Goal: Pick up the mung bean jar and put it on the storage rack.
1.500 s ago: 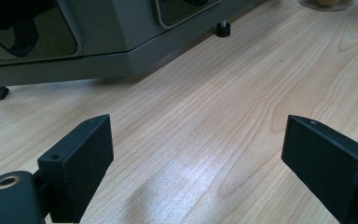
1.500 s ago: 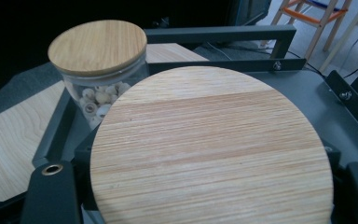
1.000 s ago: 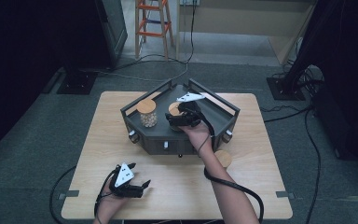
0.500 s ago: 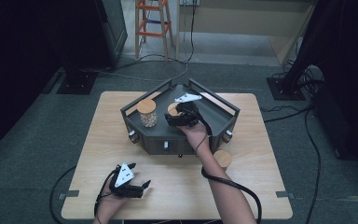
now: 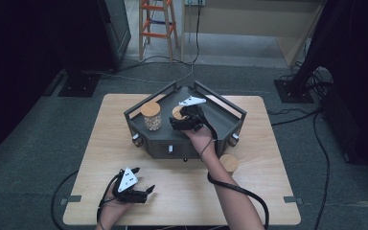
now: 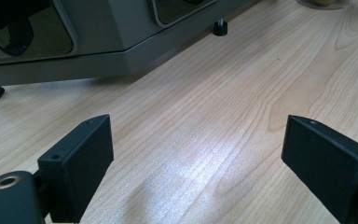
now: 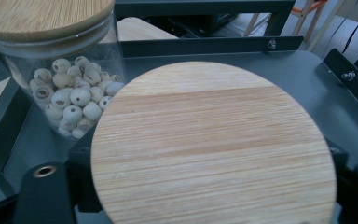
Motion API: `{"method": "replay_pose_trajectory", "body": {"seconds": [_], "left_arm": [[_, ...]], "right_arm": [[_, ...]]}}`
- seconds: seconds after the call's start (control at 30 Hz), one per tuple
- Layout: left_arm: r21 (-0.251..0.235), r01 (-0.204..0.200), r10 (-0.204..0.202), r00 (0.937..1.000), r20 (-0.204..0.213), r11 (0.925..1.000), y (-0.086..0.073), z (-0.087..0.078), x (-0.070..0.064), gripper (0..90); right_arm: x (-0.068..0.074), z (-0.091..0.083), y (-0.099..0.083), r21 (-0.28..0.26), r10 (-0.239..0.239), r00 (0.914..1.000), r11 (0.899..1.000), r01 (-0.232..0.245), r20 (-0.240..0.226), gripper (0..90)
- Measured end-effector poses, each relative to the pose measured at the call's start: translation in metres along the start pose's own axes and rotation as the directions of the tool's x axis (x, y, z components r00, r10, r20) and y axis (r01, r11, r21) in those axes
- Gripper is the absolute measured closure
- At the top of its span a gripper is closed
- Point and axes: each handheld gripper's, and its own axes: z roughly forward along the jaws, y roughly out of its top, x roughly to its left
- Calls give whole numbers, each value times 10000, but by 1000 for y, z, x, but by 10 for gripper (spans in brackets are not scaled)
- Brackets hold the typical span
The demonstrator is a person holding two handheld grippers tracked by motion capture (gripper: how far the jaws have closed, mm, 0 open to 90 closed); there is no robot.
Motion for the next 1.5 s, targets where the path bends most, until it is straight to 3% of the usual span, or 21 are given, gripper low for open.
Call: {"method": "replay_pose_trajectory", "body": {"seconds": [0.2,1.03,1.3,1.5], "left_arm": [[9,-38,38,10000,-7,10000,0,0,0,90],[9,42,-42,10000,-37,10000,0,0,0,90],[16,45,-45,10000,-30,10000,0,0,-1,90],[22,57,-57,10000,-39,10000,0,1,-1,89]], "right_arm": [[-5,-2,1,97,67,9998,9999,-66,-188,157],[-17,-36,-20,-99,276,9986,9996,-281,-453,157],[-15,-45,-24,-95,184,9986,9998,-189,-505,158],[-19,-51,-30,-149,124,9967,9998,-137,-797,158]]}}
